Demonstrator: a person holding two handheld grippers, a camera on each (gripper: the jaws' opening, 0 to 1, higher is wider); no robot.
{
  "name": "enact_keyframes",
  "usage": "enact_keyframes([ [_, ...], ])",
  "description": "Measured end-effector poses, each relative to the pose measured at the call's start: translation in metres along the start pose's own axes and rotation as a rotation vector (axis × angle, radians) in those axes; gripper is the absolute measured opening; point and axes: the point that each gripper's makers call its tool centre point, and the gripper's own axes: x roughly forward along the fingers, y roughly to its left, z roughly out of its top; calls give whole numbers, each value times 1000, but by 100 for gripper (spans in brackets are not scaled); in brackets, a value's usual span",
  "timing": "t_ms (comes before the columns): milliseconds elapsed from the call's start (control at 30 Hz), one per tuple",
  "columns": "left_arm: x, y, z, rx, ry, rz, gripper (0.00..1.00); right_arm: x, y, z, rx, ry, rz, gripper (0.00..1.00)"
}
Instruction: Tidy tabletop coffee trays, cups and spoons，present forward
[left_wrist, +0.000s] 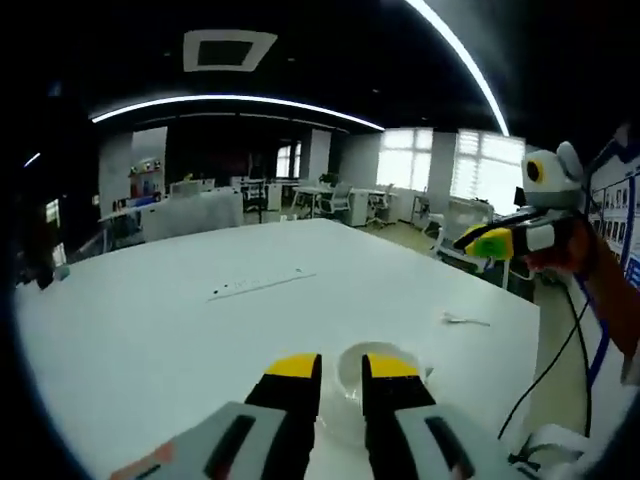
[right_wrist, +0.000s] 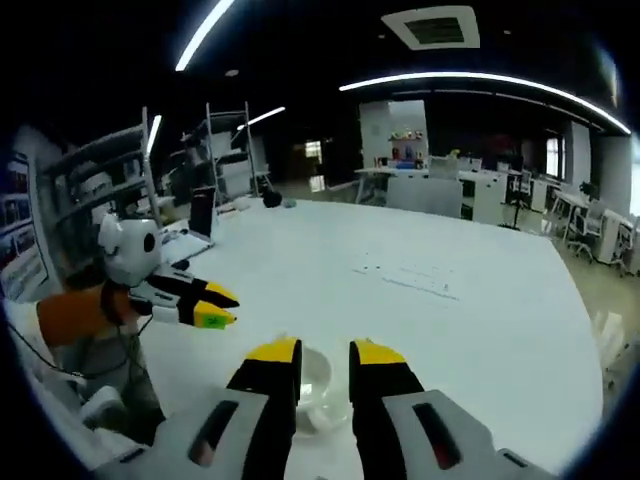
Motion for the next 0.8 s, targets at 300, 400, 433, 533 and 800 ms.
enact_keyframes([
  [300, -62, 38, 22, 89, -282, 148, 19, -44, -23, 7, -145, -183, -64, 27],
  [400, -79, 53, 16, 54, -342, 192, 19, -63, -34, 6, -157, -272, -104, 30],
  [433, -83, 55, 16, 43, -370, 187, 19, -69, -37, 4, -164, -294, -111, 31],
  [533, -97, 64, 6, 12, -410, 199, 19, -84, -47, -1, -159, -358, -134, 32],
  [800, -126, 91, -25, 42, -449, 307, 19, -133, -89, -41, -63, -450, -273, 32],
])
